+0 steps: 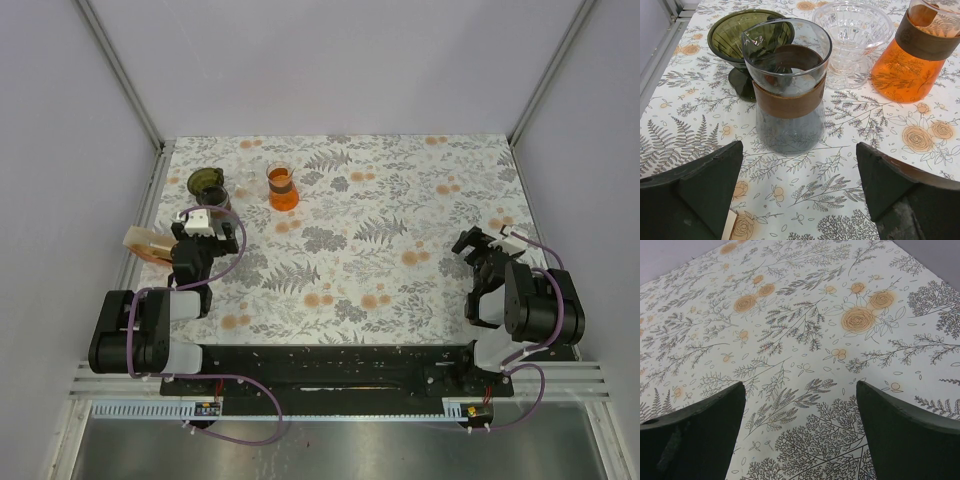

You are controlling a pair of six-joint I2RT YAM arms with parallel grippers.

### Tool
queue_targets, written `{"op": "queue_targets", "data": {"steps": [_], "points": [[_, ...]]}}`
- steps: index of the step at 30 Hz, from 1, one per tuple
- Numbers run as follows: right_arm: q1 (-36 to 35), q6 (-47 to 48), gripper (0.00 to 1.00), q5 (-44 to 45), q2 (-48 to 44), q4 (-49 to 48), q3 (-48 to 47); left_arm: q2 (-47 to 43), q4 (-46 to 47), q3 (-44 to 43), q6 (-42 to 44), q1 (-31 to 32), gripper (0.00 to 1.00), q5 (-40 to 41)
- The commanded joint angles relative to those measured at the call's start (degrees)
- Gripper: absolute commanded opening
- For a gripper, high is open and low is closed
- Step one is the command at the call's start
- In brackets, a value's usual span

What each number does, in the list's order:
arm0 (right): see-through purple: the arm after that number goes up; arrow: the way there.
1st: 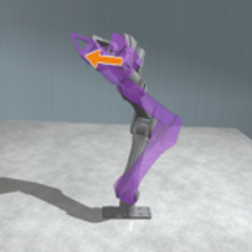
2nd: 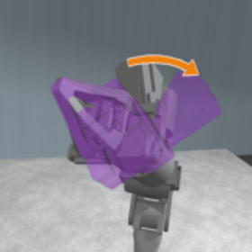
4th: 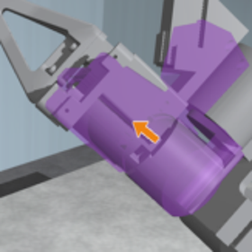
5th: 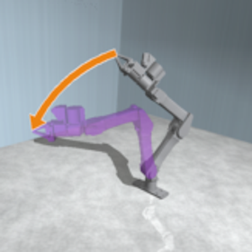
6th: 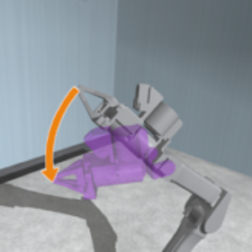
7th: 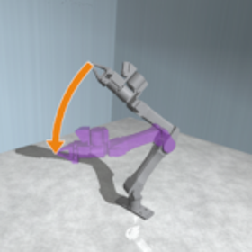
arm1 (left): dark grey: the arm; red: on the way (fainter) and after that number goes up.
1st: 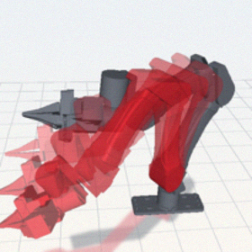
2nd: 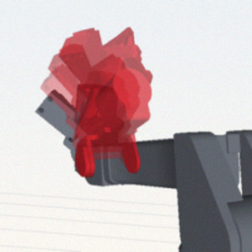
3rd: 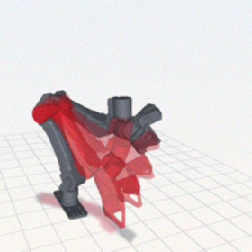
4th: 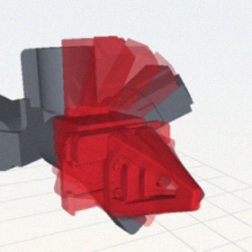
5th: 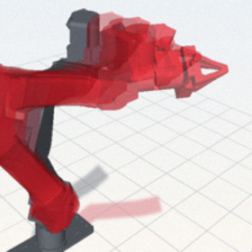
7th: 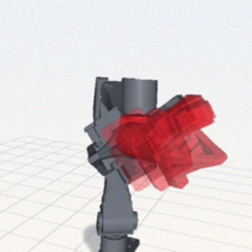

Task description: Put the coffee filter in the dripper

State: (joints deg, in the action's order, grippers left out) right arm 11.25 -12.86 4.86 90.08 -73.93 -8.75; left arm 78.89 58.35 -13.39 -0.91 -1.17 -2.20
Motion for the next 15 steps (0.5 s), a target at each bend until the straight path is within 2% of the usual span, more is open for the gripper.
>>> {"op": "queue_targets", "data": {"steps": [1, 2, 6, 10, 12, 15], "points": [[-0.3, 0.8, 0.99, -0.4, 0.4, -9.4, -0.7, 0.0, 3.3, -0.9, 0.6, -0.1, 0.99, -0.2], [-0.3, 1.3, 0.99, -2.0, 0.4, -7.8, -1.5, 0.1, 3.3, -0.9, 0.6, -0.1, 0.99, -0.3], [-0.4, 4.3, 0.99, -10.5, -3.1, 10.9, -10.7, 0.1, 3.2, -1.0, 0.6, -0.1, 0.99, -0.4], [-0.3, 3.6, 0.99, -6.8, -13.1, 20.3, -11.1, -0.7, 1.9, -1.8, 0.6, -0.1, 0.99, -1.8], [-0.3, 0.1, 0.99, -3.0, -19.7, 23.6, -10.8, -4.3, -7.3, -5.9, 2.0, -0.1, 0.99, -2.5], [-0.3, -2.2, 0.99, -9.1, -27.7, 34.0, -14.6, -7.3, -26.2, -16.1, 4.6, -0.1, 0.99, -4.8]]}}
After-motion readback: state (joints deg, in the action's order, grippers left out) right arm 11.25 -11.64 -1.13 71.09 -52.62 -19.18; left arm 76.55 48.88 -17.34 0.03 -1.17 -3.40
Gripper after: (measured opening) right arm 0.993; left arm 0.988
